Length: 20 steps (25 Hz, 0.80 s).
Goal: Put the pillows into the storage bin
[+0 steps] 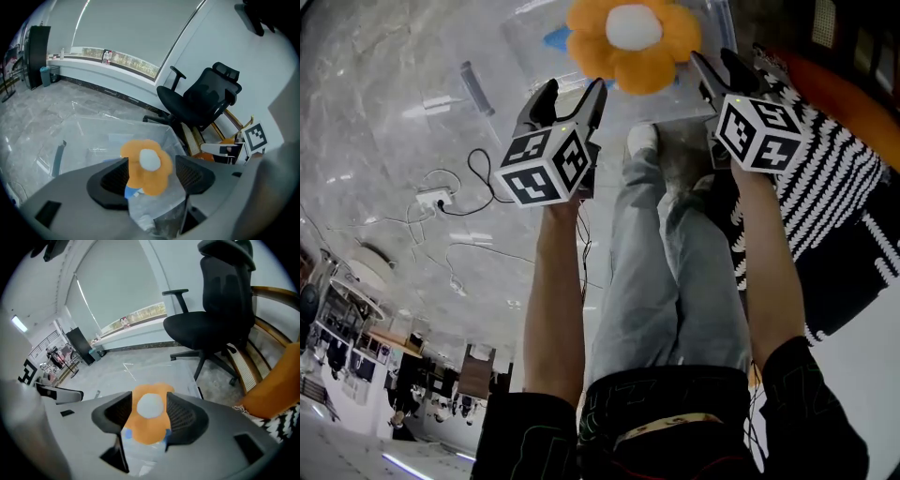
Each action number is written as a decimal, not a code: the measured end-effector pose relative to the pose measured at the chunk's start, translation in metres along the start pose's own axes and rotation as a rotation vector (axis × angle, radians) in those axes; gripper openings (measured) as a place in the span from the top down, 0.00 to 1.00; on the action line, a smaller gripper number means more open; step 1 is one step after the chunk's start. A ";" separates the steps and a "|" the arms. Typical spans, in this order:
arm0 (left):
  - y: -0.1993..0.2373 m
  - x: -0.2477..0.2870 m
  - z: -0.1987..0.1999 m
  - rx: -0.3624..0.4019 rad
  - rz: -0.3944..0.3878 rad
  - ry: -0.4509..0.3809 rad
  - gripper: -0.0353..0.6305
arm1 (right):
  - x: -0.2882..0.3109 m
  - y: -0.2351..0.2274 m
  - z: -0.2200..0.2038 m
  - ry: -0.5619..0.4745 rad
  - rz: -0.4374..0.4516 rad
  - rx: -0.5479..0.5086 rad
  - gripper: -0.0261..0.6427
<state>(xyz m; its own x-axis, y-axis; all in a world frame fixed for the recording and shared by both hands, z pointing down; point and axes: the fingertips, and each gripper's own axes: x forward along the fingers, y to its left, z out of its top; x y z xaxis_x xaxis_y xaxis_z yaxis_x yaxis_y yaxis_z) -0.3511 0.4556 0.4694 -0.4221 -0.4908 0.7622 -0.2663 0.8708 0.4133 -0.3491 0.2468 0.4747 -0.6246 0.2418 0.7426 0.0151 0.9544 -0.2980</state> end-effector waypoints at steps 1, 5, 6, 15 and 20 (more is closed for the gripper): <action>-0.006 -0.001 -0.001 -0.003 -0.009 -0.002 0.48 | -0.005 0.001 -0.001 0.002 0.018 0.000 0.61; -0.019 -0.002 0.004 -0.030 -0.049 -0.019 0.65 | -0.012 0.006 -0.003 0.015 0.063 0.020 0.62; -0.020 -0.002 0.005 -0.031 -0.056 -0.023 0.68 | -0.012 0.008 -0.003 0.016 0.072 0.028 0.63; -0.082 -0.012 -0.007 0.064 -0.128 -0.013 0.84 | -0.049 -0.006 -0.012 -0.011 0.090 0.054 0.80; -0.098 -0.013 -0.010 0.079 -0.127 -0.033 0.95 | -0.069 -0.011 -0.014 -0.057 0.095 0.070 0.96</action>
<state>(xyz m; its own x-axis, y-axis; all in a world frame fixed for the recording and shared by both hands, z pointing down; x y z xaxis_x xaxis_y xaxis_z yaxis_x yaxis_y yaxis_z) -0.3109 0.3770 0.4238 -0.4090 -0.5987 0.6887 -0.3860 0.7973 0.4640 -0.2955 0.2221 0.4355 -0.6665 0.3179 0.6743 0.0229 0.9128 -0.4078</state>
